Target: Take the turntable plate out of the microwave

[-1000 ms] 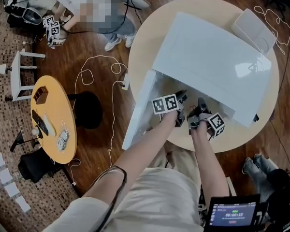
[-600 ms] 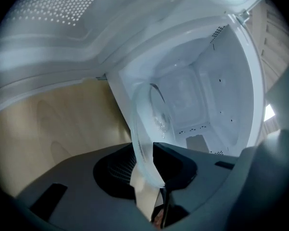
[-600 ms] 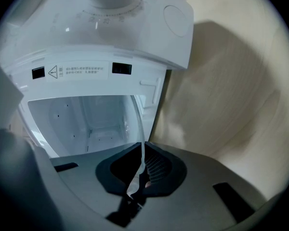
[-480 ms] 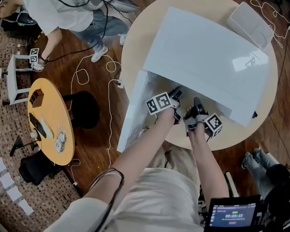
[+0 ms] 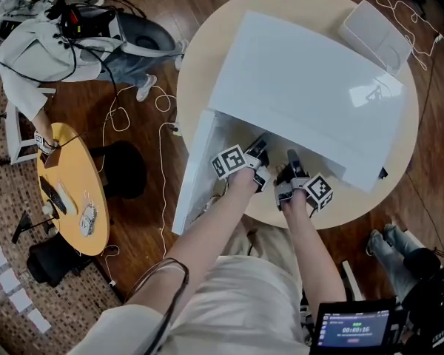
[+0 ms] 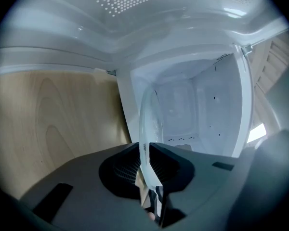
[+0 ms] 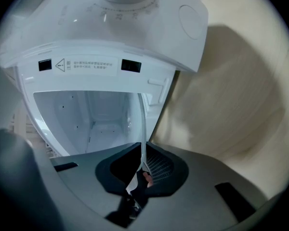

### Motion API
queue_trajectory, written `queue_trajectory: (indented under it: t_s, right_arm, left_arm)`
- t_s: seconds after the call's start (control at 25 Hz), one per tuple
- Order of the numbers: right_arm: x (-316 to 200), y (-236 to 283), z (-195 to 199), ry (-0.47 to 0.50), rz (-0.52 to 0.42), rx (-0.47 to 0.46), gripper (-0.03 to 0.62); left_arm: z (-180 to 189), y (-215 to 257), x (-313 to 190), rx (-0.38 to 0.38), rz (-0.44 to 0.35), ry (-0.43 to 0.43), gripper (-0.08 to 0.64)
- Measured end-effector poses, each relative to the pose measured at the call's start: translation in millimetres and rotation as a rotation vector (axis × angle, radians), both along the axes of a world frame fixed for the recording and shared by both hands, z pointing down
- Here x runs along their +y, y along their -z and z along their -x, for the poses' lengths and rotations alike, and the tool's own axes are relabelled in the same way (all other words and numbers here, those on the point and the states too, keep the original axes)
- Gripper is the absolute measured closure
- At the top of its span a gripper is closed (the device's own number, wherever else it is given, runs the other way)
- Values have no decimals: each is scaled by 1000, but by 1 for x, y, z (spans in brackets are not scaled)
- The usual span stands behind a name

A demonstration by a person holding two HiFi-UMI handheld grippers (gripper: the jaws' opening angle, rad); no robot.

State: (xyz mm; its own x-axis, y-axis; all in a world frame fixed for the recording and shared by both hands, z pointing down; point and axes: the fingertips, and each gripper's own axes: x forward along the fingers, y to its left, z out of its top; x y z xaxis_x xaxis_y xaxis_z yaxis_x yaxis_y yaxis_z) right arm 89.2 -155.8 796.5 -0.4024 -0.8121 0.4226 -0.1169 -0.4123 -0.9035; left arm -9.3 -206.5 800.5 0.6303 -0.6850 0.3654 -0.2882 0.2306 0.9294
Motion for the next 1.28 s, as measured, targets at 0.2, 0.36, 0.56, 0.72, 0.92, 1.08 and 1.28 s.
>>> queue_trajectory:
  t_s: [0.2, 0.36, 0.56, 0.72, 0.92, 1.08, 1.28]
  right_arm:
    - [-4, 3, -1, 9, -52, 15, 538]
    - [-7, 3, -13, -48, -71, -22, 463]
    - [-16, 9, -27, -91, -88, -26, 463]
    - [-29, 14, -29, -99, -113, -56, 463]
    - [-39, 15, -31, -104, -130, -73, 463]
    - [-40, 12, -35, -115, -123, -72, 463]
    - [-37, 9, -37, -120, -113, -71, 464]
  left_arm:
    - [-1, 10, -5, 72, -39, 31, 512]
    - [-4, 19, -8, 107, -69, 52, 522]
    - [-2, 25, -7, 123, -82, 73, 525]
    - [-2, 30, -6, 139, -93, 83, 523]
    - [-10, 41, -5, 183, -156, 80, 523]
    - [-10, 45, 0, 181, -180, 74, 522]
    - [-6, 46, 10, 171, -150, 72, 520]
